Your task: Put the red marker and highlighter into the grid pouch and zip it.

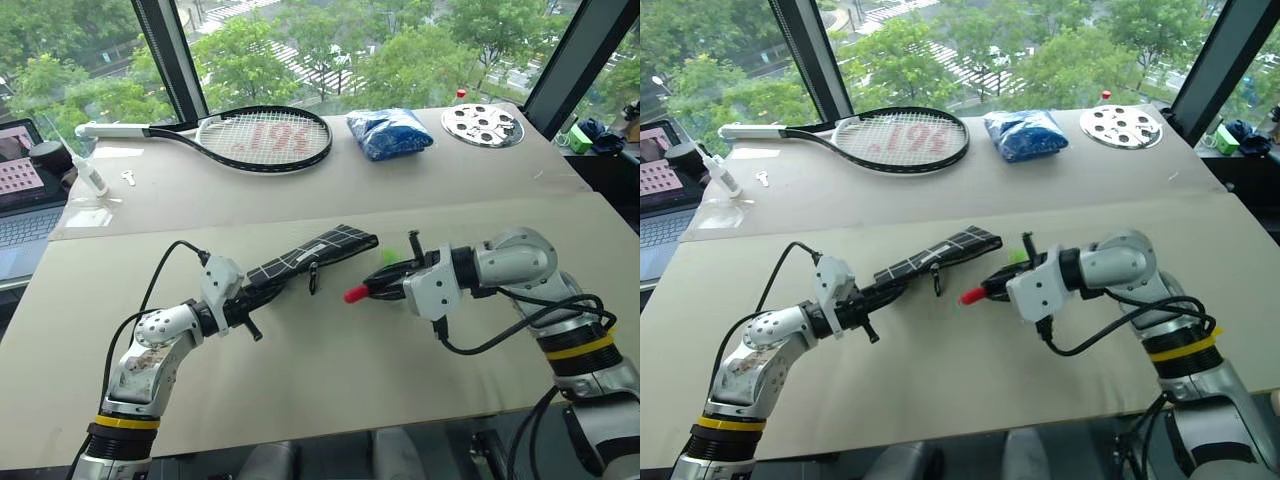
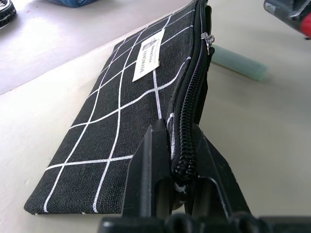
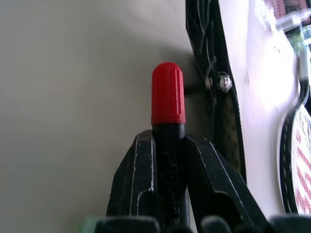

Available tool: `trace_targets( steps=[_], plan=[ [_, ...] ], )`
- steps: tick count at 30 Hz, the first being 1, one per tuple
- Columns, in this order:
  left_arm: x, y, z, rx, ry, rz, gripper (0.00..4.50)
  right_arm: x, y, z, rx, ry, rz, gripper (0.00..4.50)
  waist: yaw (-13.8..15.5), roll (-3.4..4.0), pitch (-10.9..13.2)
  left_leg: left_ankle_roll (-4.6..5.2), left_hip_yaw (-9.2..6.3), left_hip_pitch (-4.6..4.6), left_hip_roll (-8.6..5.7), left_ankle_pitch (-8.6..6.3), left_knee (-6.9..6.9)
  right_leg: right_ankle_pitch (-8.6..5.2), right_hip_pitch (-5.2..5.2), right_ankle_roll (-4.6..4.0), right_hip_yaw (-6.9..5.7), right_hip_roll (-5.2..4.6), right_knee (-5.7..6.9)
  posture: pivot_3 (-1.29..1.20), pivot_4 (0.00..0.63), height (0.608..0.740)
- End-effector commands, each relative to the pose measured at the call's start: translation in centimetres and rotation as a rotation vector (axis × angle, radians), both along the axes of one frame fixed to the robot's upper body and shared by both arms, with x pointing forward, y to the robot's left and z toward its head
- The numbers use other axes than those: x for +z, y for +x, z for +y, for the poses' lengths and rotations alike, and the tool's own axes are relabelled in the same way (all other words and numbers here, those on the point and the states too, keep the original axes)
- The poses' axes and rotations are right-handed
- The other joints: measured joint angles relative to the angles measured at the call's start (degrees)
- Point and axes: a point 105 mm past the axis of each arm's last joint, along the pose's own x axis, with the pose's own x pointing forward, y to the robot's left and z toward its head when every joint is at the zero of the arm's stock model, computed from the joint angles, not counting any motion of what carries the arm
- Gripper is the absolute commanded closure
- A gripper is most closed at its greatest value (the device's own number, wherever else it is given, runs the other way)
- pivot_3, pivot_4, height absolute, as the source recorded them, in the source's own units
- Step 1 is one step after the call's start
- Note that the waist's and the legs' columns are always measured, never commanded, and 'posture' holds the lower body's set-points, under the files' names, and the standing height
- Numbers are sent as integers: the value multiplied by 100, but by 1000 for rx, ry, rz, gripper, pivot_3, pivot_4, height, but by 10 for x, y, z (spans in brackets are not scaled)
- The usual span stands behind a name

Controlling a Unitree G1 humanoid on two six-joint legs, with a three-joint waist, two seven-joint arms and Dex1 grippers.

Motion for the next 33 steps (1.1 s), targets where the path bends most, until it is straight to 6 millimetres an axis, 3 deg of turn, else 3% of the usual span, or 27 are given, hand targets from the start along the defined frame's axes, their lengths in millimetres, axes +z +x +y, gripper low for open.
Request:
trace_targets(
  steps=[1, 11, 18, 25, 33],
  plan=[
    [12, -2, -3, -10, -13, -39, 4500, 23, 13, 3, -73, 90, -66, 4049, -13, 0, 0, 0, 0, 2, 3, 0, -3, 0, 0, -1, 0, 3, 0, 0, 150, 740],
    [12, -1, -6, -15, -18, -39, 4500, 17, 36, 9, -226, 99, -96, 4049, 12, 0, 0, 0, 1, -3, 5, 0, -2, 2, 1, -3, 0, 4, -2, 0, 150, 740],
    [11, -3, -7, -18, -20, -35, 4500, 11, 44, 18, -237, 35, -156, 4049, -3, 0, 0, 0, 1, -3, 5, 0, -3, 3, 0, -3, 0, 5, -3, 0, 150, 740],
    [11, -2, -8, -21, -20, -32, 4500, 3, 36, 55, -91, -19, -222, 4049, -19, 0, 0, 0, 2, -2, 6, 0, -4, 3, 0, -3, -1, 5, -3, 0, 150, 740],
    [11, -2, -8, -26, -20, -33, 4500, -21, 22, 103, 121, -73, -292, 4049, -47, 0, 0, -1, 1, -2, 5, 0, -4, 2, -1, -3, -1, 5, -3, 0, 150, 740]
  ],
)
